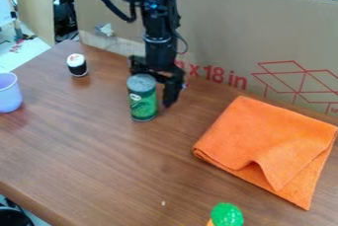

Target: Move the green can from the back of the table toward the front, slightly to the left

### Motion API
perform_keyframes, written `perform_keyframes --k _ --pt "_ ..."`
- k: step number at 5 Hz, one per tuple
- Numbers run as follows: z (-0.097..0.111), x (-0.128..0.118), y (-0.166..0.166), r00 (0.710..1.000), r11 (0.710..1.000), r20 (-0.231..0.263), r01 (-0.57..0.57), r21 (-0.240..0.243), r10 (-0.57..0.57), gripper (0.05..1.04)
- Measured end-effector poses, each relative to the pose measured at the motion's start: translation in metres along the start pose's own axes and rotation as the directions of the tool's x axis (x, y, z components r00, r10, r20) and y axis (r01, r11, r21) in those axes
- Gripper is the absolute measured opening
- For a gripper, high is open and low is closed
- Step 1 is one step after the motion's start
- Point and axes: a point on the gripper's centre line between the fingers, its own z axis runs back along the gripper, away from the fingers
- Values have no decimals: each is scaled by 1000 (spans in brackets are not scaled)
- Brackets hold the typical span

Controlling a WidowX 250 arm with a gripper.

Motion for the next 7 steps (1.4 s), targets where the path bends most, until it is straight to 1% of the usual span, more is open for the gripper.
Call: perform_keyframes --k 1,2,3,4,5,6,7 --pt "-1 -14 3 999 1000 -29 -18 10 18 1000" --pt "8 -37 14 998 998 -37 -56 7 56 1000" --pt "19 -62 11 997 998 -58 -57 -4 57 1000" --pt "26 -82 12 994 997 -86 -72 -13 70 1000" --pt "9 -107 12 984 996 -158 -87 -5 85 1000" --pt "1 -123 9 971 995 -217 -102 -8 98 1000" --pt "-1 -137 9 956 992 -266 -127 -6 121 1000"
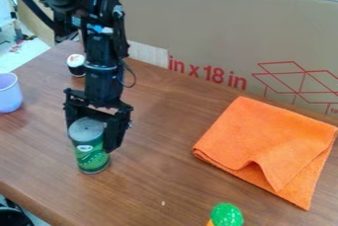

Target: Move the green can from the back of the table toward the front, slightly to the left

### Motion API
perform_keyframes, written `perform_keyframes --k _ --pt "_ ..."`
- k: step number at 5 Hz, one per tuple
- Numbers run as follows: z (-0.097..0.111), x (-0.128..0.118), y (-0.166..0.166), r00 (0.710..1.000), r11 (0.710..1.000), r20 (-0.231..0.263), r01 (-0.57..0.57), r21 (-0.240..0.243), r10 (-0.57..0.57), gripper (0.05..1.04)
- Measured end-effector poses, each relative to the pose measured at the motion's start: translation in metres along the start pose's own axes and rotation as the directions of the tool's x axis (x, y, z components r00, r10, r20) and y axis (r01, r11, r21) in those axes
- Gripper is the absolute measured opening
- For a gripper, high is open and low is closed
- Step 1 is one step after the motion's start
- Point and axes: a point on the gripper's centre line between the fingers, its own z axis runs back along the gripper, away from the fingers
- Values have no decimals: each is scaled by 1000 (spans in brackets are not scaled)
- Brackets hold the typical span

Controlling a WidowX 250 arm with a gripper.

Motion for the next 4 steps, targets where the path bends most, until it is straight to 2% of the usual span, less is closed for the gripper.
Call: perform_keyframes --k 1,2,3,4 --pt "-6 -21 0 998 1000 -55 -27 -8 27 1000" --pt "1 -32 2 997 998 -50 -55 -33 53 1000" --pt "13 -19 4 1000 999 24 -9 -47 10 1000" --pt "28 -3 6 994 998 101 42 -42 -38 1000"
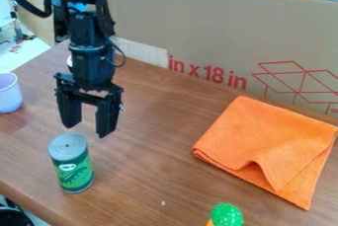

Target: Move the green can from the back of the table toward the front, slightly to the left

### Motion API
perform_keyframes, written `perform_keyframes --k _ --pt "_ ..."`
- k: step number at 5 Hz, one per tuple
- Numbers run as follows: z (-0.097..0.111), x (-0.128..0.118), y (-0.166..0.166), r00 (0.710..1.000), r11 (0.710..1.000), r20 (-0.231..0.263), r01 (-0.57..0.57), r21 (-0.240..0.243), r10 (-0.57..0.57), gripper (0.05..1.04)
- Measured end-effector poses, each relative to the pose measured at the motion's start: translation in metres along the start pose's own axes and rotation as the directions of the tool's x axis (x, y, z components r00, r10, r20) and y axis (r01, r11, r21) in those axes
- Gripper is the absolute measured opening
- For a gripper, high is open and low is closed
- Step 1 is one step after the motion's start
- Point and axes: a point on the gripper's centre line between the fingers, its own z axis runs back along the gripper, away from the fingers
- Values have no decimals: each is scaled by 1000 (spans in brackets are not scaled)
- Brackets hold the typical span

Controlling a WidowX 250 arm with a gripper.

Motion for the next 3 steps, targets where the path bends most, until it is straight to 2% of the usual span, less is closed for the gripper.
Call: perform_keyframes --k 1,2,3 --pt "14 2 1 999 1000 51 11 20 -12 1000" --pt "42 0 1 989 999 144 18 51 -25 1000" --pt "61 -4 -10 978 996 200 41 85 -58 1000"
